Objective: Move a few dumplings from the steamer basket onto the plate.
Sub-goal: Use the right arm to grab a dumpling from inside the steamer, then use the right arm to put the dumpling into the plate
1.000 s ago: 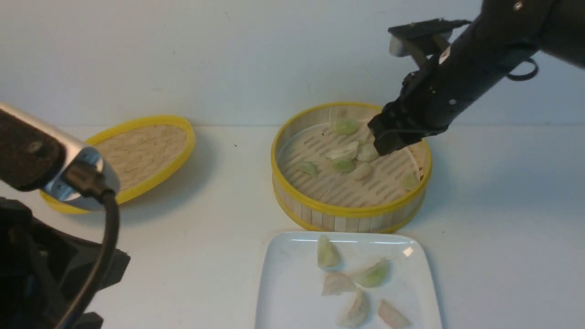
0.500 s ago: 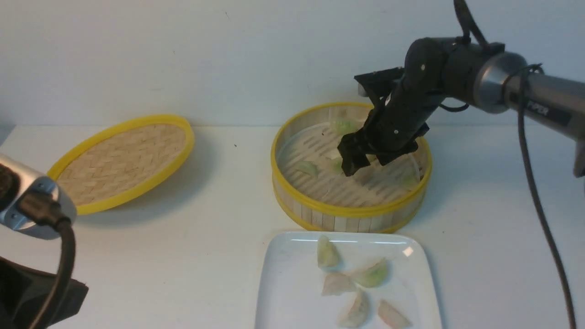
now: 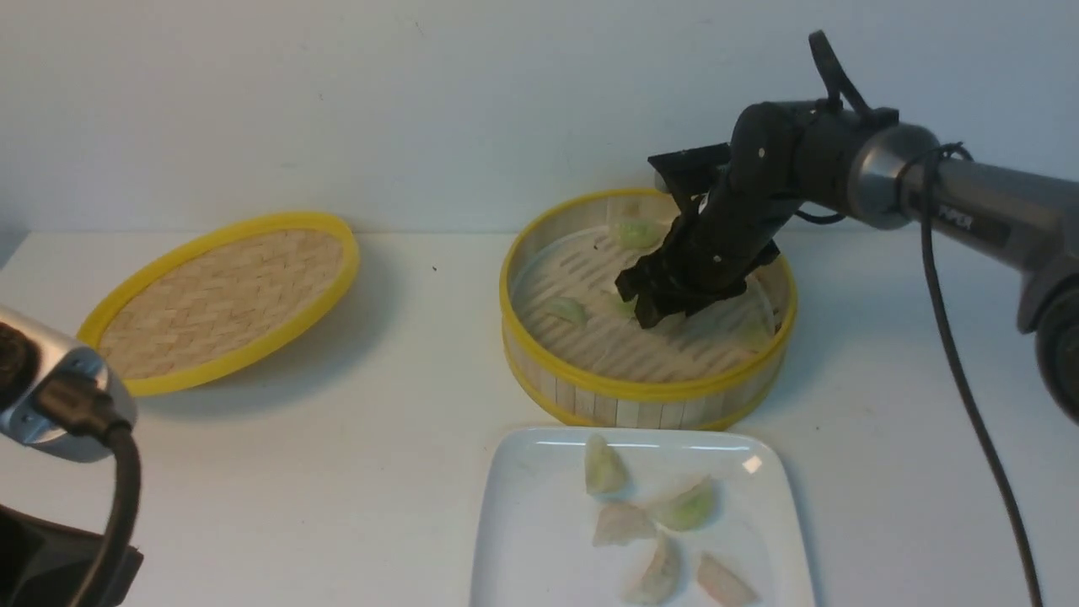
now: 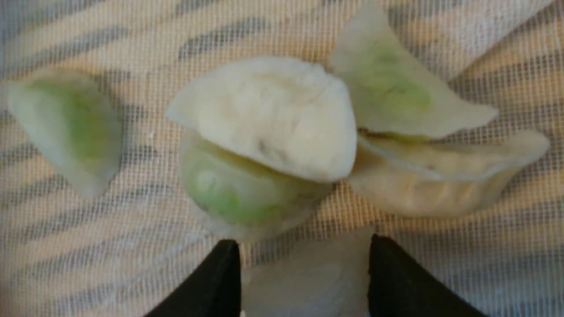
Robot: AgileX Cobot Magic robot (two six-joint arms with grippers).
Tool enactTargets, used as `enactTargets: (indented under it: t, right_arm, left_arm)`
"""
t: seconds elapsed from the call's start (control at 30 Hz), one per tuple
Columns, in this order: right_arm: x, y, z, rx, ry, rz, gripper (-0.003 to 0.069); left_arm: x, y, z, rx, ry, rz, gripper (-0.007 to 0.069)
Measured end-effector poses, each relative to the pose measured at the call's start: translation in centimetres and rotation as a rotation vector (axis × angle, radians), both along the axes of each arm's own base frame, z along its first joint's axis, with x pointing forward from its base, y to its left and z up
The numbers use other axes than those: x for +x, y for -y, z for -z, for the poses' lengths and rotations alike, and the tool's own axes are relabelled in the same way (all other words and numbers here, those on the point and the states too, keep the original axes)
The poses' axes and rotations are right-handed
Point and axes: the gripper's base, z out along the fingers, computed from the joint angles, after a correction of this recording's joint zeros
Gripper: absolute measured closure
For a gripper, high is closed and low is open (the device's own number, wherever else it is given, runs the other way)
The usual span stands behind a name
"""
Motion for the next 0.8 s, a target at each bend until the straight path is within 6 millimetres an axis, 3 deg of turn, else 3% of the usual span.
enactTargets:
  t: [0.13, 0.3, 0.37, 0.4, 0.43, 0.63, 0.8]
  right_arm:
    - [-0.3, 0.1, -1.0, -0.029, -0.054, -0.021, 0.0319]
    - [-1.1, 0.4, -5.3, -0.028, -0.053, -0.04, 0.0319]
    - [-1.8, 0.6, -8.1, -0.014, -0.011, -0.043, 0.0319]
    - [-1.9, 0.6, -8.4, -0.012, -0.007, -0.043, 0.0319]
    - [-2.6, 0.9, -10.9, 0.004, 0.039, -0.045, 0.0319]
    - [-5.8, 2.0, -18.5, 0.056, 0.187, -0.049, 0.0319]
    - [-10.4, 2.2, -23.7, 0.093, 0.287, -0.085, 0.0319]
  left_arm:
    - [0.1, -0.1, 0.0, 0.007, 0.006, -0.003, 0.0631]
    - [0.1, -0.1, 0.0, 0.012, 0.01, -0.006, 0.0631]
    - [0.1, -0.1, 0.0, 0.013, 0.01, -0.007, 0.0631]
    - [0.1, -0.1, 0.0, 0.013, 0.01, -0.006, 0.0631]
    - [0.1, -0.1, 0.0, 0.014, 0.011, -0.007, 0.0631]
    - [0.2, 0.0, -0.1, 0.001, 0.029, -0.005, 0.0631]
    - [0.5, 0.2, -0.4, -0.027, 0.067, -0.003, 0.0631]
